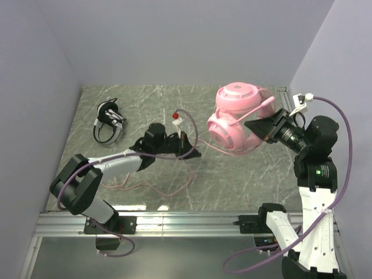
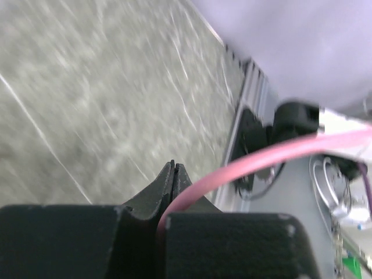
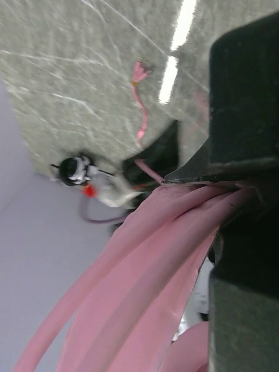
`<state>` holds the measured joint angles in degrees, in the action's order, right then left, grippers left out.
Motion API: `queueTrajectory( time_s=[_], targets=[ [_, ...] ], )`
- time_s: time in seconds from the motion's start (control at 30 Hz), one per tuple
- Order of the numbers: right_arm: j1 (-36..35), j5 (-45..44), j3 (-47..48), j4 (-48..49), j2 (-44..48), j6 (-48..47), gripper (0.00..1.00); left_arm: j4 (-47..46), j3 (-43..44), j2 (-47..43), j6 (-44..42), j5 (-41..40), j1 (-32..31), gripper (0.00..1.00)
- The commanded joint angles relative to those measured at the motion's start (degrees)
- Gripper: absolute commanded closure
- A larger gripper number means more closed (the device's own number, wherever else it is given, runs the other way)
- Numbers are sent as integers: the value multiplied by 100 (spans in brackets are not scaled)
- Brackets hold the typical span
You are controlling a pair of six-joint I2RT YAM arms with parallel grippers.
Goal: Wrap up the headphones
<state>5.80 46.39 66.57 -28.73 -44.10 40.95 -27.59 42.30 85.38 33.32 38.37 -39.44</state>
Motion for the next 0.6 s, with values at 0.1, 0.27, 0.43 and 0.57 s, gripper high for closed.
queueTrajectory(
  time_s=[0.1, 0.27, 0.43, 0.57],
  targets=[
    [-1078, -586, -187, -483, 226, -614, 100, 52, 1516, 742, 280, 337, 612, 100],
    [-1547, -1218, -521, -774, 366, -1009, 100, 1201, 2937, 1225, 88, 119, 911, 100],
    [-2125, -1781, -811, -1090, 393, -1273, 100, 2125, 3942, 1560, -263, -40, 1105, 100],
    [-2759, -2615, -1031, -1249, 156, -1388, 100, 3352, 4970, 1858, -589, -14, 1193, 100]
  ],
)
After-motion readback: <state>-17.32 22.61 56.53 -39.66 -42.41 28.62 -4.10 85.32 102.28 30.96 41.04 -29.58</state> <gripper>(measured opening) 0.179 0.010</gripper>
